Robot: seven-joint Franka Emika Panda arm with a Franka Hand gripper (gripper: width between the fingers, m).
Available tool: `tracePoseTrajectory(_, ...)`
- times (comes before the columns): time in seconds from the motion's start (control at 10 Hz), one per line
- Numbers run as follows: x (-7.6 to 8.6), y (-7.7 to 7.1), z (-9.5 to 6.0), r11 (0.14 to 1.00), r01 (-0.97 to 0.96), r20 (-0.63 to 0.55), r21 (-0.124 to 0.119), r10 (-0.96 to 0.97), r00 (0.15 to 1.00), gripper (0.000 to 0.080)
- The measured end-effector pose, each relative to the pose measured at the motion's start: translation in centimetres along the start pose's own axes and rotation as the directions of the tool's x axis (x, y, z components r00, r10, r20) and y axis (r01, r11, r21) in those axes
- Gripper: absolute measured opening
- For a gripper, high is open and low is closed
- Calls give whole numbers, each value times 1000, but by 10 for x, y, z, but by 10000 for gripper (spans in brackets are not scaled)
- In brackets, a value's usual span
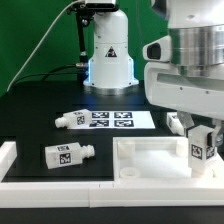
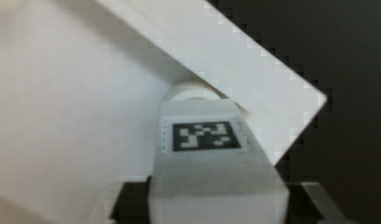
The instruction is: Assemble one leg
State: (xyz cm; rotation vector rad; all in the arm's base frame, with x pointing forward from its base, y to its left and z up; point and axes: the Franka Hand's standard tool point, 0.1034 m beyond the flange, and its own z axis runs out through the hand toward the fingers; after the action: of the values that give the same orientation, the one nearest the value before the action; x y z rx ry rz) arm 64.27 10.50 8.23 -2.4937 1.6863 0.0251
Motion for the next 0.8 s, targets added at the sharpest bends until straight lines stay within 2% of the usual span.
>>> tracePoseTrajectory(0.3,-4,0,1,976,-218,-1,-2,218,976,285)
tracePoseTrajectory(0.5,-4,0,1,988,-156,-1,-3,156,988,285)
tracePoseTrajectory(0.7,-10,-2,2,994,113,-2,-2,-113,994,536)
tracePoseTrajectory(0.8,-13,-2,3,964,266,-3,-6,-266,964,614)
